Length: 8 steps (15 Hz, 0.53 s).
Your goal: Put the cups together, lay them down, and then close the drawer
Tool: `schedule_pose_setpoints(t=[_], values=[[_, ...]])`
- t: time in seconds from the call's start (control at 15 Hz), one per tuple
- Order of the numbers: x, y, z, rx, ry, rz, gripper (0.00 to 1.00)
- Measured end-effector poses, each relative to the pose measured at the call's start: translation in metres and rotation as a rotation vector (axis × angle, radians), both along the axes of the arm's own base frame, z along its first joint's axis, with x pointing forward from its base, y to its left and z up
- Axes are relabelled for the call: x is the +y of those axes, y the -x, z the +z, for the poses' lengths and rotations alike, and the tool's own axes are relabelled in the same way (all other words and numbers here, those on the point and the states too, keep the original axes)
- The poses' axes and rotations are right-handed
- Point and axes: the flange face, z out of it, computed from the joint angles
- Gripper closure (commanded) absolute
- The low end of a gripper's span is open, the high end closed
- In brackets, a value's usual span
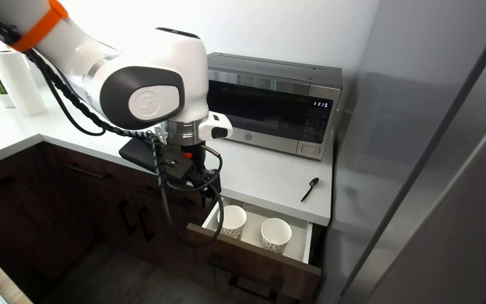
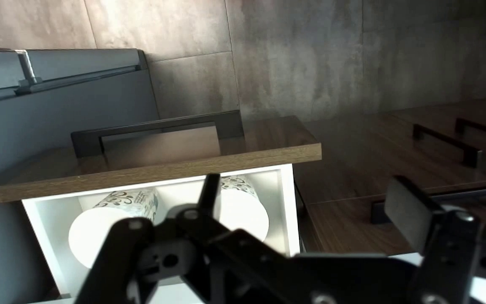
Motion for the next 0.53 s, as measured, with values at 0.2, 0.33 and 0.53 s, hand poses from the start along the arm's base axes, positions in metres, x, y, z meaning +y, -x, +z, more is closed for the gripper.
schedule_pose_setpoints(t=[0.2, 0.33, 0.53], values=[[-0.0006, -0.0019, 0.0006, -0.002, 0.001, 0.0, 0.0], [-0.0008, -0.0026, 0.0013, -0.004, 0.002, 0.0, 0.0], [-0.0006, -0.003, 0.0004, -0.001, 0.002, -0.004, 0.0]])
